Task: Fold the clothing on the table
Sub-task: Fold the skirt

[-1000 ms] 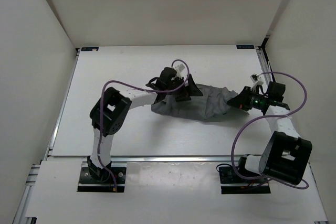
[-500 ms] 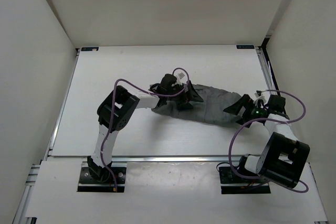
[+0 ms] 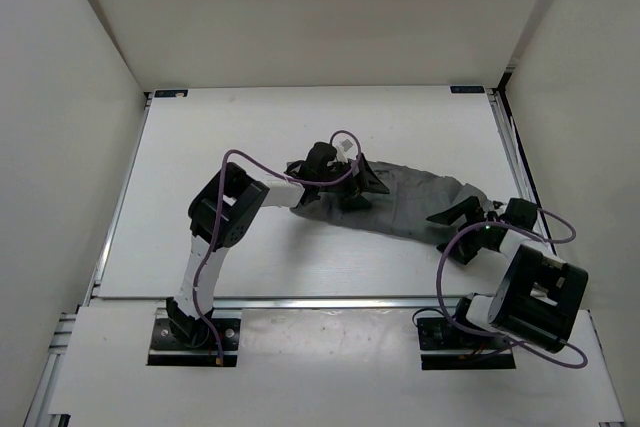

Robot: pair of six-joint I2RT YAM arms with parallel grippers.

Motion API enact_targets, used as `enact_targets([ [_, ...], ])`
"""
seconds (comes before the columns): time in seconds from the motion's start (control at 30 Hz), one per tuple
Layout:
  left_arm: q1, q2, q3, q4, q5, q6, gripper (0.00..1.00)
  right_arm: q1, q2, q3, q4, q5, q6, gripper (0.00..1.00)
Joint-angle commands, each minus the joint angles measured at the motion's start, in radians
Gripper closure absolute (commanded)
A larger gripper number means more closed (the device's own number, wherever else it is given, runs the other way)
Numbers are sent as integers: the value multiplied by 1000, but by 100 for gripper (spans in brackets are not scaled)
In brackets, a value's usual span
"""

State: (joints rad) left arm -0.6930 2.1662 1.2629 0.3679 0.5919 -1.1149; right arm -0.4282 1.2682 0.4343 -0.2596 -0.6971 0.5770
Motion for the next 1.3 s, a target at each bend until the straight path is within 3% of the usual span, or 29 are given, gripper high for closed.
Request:
enact_targets([
  [0.0, -3, 4, -10, 6, 35, 9, 2, 17, 28, -19, 161, 79, 156, 1],
  [0.17, -7, 0, -51, 12, 40, 6, 1, 94, 48, -8, 393, 220, 273, 1],
  [0.37, 3, -20, -97, 11, 42, 3, 1, 94, 105, -23, 489, 308, 265, 3],
  [0.4, 3, -23, -92, 9, 37, 3, 1, 89, 111, -40, 516, 312, 277, 8],
  [0.47, 4, -22, -97, 0, 39, 9, 1, 83, 123, -51, 566, 292, 297, 33],
  [0.5, 3, -20, -99, -4, 39, 18, 1, 80, 123, -55, 592, 289, 303, 40],
  [0.57, 0, -19, -105, -11, 39, 17, 1, 86, 131, -61, 629, 285, 297, 69],
  [0.6, -2, -23, -108, -23, 49, 20, 1, 92, 132, -75, 676, 280, 296, 75],
  [0.67, -2, -25, -108, -29, 40, 24, 1, 88, 134, -74, 706, 251, 285, 99],
  [0.93, 45, -110, -97, -109, 8, 84, 1, 86, -65, 55, 564, 219, -7, 100],
  [1.1, 113, -242, -99, -266, -49, 183, 1, 112, -165, 133, 462, 189, -158, 100],
  [1.17, 131, -293, -143, -342, -76, 226, 1, 126, -188, 147, 430, 176, -192, 100],
  [1.27, 144, -319, -255, -288, -84, 218, 1, 155, -225, 161, 395, 151, -264, 100],
])
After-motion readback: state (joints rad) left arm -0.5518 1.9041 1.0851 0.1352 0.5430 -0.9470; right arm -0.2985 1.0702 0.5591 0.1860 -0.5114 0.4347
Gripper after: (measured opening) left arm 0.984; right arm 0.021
